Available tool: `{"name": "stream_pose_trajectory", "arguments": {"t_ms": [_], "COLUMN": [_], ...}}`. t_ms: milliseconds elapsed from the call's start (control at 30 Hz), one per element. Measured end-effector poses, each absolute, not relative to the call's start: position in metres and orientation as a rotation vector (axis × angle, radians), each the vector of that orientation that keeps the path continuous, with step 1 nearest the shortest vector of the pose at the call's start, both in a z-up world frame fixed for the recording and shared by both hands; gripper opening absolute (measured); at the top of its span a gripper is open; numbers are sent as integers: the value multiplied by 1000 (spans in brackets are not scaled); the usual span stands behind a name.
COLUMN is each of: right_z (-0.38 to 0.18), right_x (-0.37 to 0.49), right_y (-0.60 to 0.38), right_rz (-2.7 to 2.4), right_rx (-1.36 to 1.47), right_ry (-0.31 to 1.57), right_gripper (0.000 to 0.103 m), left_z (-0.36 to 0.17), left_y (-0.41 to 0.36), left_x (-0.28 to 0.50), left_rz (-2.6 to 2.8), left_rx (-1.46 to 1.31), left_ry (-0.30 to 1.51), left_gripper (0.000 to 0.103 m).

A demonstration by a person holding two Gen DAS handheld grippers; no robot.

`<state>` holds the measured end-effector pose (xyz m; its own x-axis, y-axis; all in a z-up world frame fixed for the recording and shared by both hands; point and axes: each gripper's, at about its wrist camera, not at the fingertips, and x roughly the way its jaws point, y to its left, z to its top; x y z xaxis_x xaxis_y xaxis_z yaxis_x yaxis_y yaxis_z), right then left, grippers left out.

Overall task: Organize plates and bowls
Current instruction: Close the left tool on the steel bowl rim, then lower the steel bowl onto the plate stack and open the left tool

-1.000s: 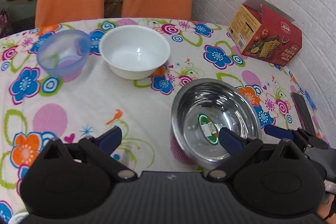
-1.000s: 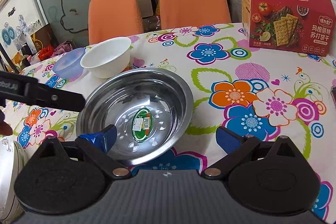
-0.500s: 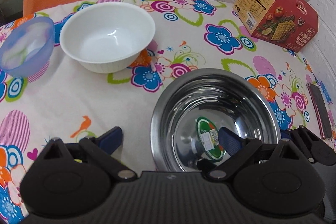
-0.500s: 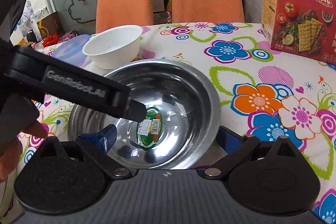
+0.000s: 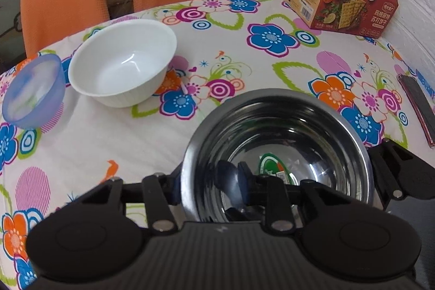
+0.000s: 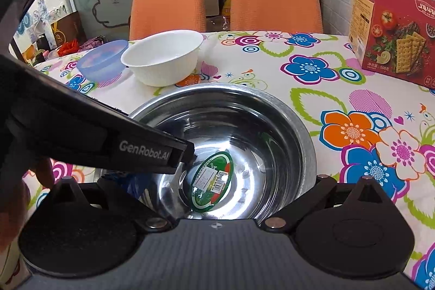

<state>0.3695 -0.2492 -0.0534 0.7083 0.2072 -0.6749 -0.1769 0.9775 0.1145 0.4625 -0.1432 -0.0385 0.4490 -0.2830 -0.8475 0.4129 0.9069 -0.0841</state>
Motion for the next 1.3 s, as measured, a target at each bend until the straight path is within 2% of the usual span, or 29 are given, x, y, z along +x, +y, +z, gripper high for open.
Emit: {"name": "stream_pose_trajectory", "arguments": {"t_ms": [333,667,967,1300], "right_z": [-53,-46,-30,-38], "right_x": [353,341,281,247], "right_y": [-271,-234,-210,-190], "right_rz": [169,201,222,231], "right_rx": [133,66,52,52], "right_ry": [748,777,753,791], "right_gripper": [88,89,90,90], "left_z": [-38,-33,-15,-27], "left_y": [-136,-128,-103,-82], "left_x": [461,452,387,342], "left_rz": [-450,-474,-480,-471], "left_rx": [119,89,103,87], "left_ry": [1028,1078,1040,1055], "left_gripper": [27,28,28,28]}}
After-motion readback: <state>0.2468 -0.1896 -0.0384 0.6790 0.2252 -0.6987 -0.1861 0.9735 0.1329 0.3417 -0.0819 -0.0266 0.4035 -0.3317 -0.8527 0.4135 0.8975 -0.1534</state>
